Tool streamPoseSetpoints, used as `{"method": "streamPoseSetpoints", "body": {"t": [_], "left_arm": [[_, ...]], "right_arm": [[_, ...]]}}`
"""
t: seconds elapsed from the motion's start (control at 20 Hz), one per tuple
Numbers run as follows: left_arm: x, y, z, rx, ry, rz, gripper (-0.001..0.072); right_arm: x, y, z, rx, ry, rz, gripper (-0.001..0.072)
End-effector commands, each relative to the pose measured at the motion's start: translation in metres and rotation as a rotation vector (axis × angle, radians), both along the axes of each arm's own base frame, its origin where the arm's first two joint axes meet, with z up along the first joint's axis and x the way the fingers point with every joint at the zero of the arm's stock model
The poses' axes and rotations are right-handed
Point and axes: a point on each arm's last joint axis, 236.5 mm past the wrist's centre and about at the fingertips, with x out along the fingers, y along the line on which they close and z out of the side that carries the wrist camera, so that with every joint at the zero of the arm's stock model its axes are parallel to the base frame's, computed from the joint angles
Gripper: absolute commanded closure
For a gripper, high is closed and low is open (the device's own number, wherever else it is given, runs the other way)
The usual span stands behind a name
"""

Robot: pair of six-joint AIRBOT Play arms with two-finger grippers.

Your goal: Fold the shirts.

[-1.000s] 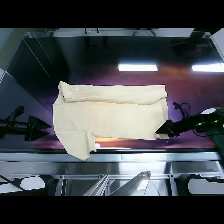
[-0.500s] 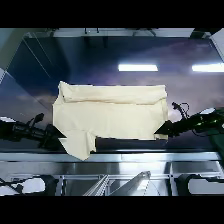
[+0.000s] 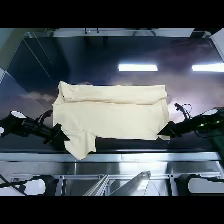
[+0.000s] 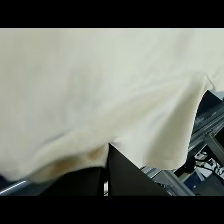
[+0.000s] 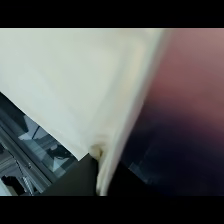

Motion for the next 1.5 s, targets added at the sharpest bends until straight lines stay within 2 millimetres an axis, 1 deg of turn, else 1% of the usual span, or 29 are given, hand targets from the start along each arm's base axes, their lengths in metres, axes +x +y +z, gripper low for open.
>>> {"method": "streamPoseSetpoints", "body": {"t": [0.0, 0.1, 0.15, 0.2, 0.25, 0.4, 0.45, 0.6, 0.7, 0.8, 0.85, 0.95, 1.05, 1.2, 1.3, 1.4, 1.45], "left_arm": [[0.014, -0.023, 0.027, -0.142, -0.051, 0.008, 0.0688], [0.029, -0.037, 0.050, -0.266, -0.110, 0.055, 0.0688], [0.037, -0.041, 0.065, -0.337, -0.144, 0.087, 0.0688], [0.045, -0.041, 0.078, -0.393, -0.179, 0.120, 0.0688], [0.053, -0.036, 0.089, -0.419, -0.213, 0.154, 0.0689], [0.067, -0.009, 0.108, -0.391, -0.310, 0.236, 0.0689], [0.072, 0.001, 0.114, -0.379, -0.341, 0.258, 0.0688], [0.080, 0.029, 0.130, -0.365, -0.391, 0.316, 0.0688], [0.090, 0.040, 0.138, -0.349, -0.424, 0.333, 0.0688], [0.105, 0.044, 0.146, -0.316, -0.462, 0.313, 0.0688], [0.115, 0.043, 0.151, -0.309, -0.480, 0.284, 0.0688], [0.138, 0.035, 0.156, -0.308, -0.484, 0.227, 0.0688], [0.165, 0.023, 0.154, -0.311, -0.482, 0.164, 0.0689], [0.212, 0.006, 0.142, -0.306, -0.486, 0.093, 0.0690], [0.242, 0.001, 0.125, -0.300, -0.466, 0.074, 0.0690], [0.263, -0.002, 0.108, -0.303, -0.443, 0.072, 0.0691], [0.271, -0.003, 0.100, -0.303, -0.433, 0.073, 0.0692]], "right_arm": [[0.007, -0.012, 0.021, 0.053, -0.017, -0.082, 0.0695], [0.018, -0.019, 0.040, 0.092, -0.066, -0.149, 0.0695], [0.023, -0.022, 0.049, 0.105, -0.090, -0.171, 0.0695], [0.028, -0.025, 0.060, 0.122, -0.118, -0.181, 0.0695], [0.033, -0.025, 0.072, 0.144, -0.147, -0.187, 0.0695], [0.046, -0.025, 0.110, 0.214, -0.211, -0.171, 0.0695], [0.049, -0.026, 0.118, 0.223, -0.221, -0.160, 0.0695], [0.063, -0.033, 0.132, 0.209, -0.255, -0.166, 0.0695], [0.080, -0.037, 0.138, 0.210, -0.305, -0.216, 0.0695], [0.103, -0.041, 0.141, 0.198, -0.377, -0.280, 0.0694], [0.114, -0.042, 0.142, 0.190, -0.418, -0.303, 0.0695], [0.136, -0.042, 0.139, 0.163, -0.485, -0.342, 0.0694], [0.156, -0.041, 0.129, 0.116, -0.535, -0.368, 0.0694], [0.183, -0.043, 0.104, 0.027, -0.561, -0.388, 0.0694], [0.200, -0.045, 0.089, -0.009, -0.576, -0.384, 0.0694], [0.217, -0.045, 0.080, -0.028, -0.591, -0.376, 0.0694], [0.223, -0.044, 0.075, -0.028, -0.589, -0.368, 0.0694]]}}
